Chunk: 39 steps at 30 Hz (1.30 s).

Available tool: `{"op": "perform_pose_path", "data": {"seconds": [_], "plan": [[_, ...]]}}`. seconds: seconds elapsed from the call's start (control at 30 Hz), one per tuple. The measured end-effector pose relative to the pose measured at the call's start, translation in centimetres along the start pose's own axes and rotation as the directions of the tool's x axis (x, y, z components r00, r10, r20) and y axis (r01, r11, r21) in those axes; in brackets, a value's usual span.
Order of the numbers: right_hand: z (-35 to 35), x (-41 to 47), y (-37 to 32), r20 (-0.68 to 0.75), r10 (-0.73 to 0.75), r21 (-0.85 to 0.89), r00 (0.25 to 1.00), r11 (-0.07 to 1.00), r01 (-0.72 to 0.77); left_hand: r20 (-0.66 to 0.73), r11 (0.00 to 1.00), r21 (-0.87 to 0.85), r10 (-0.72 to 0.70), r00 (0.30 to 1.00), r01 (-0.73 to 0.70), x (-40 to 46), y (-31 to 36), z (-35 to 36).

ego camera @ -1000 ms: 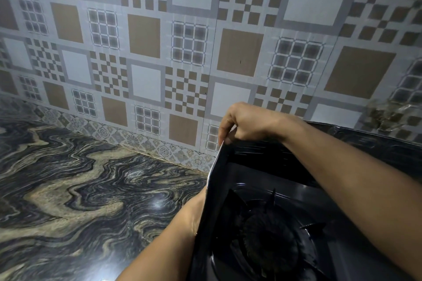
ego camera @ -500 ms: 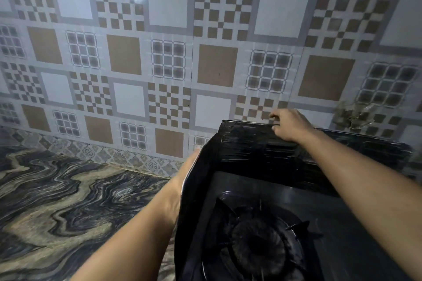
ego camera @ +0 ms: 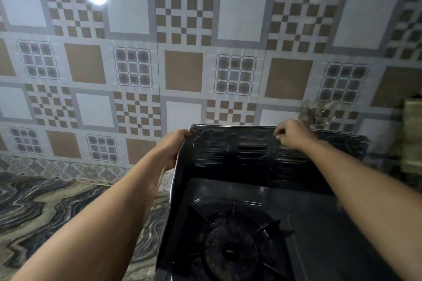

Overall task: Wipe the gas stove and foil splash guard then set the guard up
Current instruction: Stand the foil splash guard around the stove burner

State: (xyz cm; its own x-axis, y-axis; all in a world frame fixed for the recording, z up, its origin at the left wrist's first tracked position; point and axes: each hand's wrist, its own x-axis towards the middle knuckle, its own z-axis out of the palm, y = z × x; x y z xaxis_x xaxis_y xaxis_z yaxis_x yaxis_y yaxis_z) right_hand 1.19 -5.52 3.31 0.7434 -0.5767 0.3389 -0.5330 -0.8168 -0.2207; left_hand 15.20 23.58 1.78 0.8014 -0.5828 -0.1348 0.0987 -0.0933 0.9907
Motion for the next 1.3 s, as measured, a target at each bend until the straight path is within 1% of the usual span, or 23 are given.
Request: {"op": "perform_pose_path", "data": {"seconds": [0.03,0.07,0.1,0.13,0.2,0.23,0.3,0.37,0.43,0.5,0.57,0.63,0.77,0.87,1.0,1.3], "plan": [[0.1,0.0,0.3,-0.059,0.01,0.033,0.998,0.999,-0.009,-0.019,0.999,-0.032,-0.023,1.0,0.022,-0.1,0.0,0.5],[0.1,0.0,0.6,-0.151,0.03,0.054,0.988,0.998,-0.022,-0.039,0.997,-0.071,-0.023,0.999,0.02,0.1,-0.1,0.8],[0.1,0.1,1.0,-0.233,0.033,0.046,0.972,0.999,-0.023,-0.06,0.996,-0.091,-0.021,0.998,0.015,0.2,0.0,1.0],[0.1,0.3,1.4,-0.261,0.015,0.011,0.965,1.0,-0.012,-0.047,0.994,-0.109,-0.009,0.999,0.003,0.3,0.1,1.1],[0.1,0.4,2.0,-0.177,-0.014,-0.076,0.984,0.997,0.001,0.055,0.994,-0.108,-0.026,0.998,0.032,0.4,0.1,1.1],[0.2,0.6,2.4,-0.13,-0.011,-0.106,0.991,0.994,-0.003,0.061,0.996,-0.072,-0.042,0.997,0.047,0.3,0.1,1.3],[0.5,0.6,2.9,-0.088,-0.008,-0.164,0.996,0.986,-0.006,-0.008,0.998,0.028,-0.058,0.998,0.058,0.2,-0.1,1.6],[0.9,0.6,3.2,-0.083,-0.012,-0.22,0.996,0.975,-0.006,-0.081,0.994,0.103,-0.021,0.996,0.029,0.2,0.0,1.9],[1.0,0.4,3.2,-0.089,-0.015,-0.247,0.996,0.969,-0.008,-0.109,0.992,0.128,-0.008,0.994,0.022,0.1,0.3,2.0],[0.9,0.2,3.4,-0.056,-0.022,-0.219,0.998,0.976,0.009,-0.107,0.99,0.135,-0.016,0.994,0.03,0.0,0.5,2.2],[0.3,0.0,3.7,0.0,-0.027,-0.139,1.0,0.99,0.027,-0.12,0.992,0.123,-0.013,0.993,0.028,-0.2,0.6,2.2],[-0.5,-0.2,4.0,0.005,-0.039,-0.093,0.999,0.995,0.039,-0.136,0.993,0.117,0.0,0.991,0.016,-0.2,0.8,2.1],[-1.7,-0.6,3.8,-0.058,-0.091,-0.103,0.994,0.991,0.084,-0.141,0.993,0.113,-0.007,0.99,0.023,-0.7,1.0,2.3],[-1.4,-0.9,4.4,0.006,-0.094,-0.084,0.996,0.992,0.094,-0.156,0.995,0.099,-0.007,0.988,0.023,-0.7,0.8,2.6],[-1.2,-1.6,6.4,0.071,-0.02,-0.041,0.997,0.999,0.023,-0.168,0.994,0.105,-0.011,0.986,0.029,-0.6,0.6,2.6],[-2.4,-1.9,9.5,0.047,0.139,-0.183,0.989,0.975,-0.128,-0.151,0.993,0.113,-0.019,0.988,0.037,-0.2,0.7,3.3]]}}
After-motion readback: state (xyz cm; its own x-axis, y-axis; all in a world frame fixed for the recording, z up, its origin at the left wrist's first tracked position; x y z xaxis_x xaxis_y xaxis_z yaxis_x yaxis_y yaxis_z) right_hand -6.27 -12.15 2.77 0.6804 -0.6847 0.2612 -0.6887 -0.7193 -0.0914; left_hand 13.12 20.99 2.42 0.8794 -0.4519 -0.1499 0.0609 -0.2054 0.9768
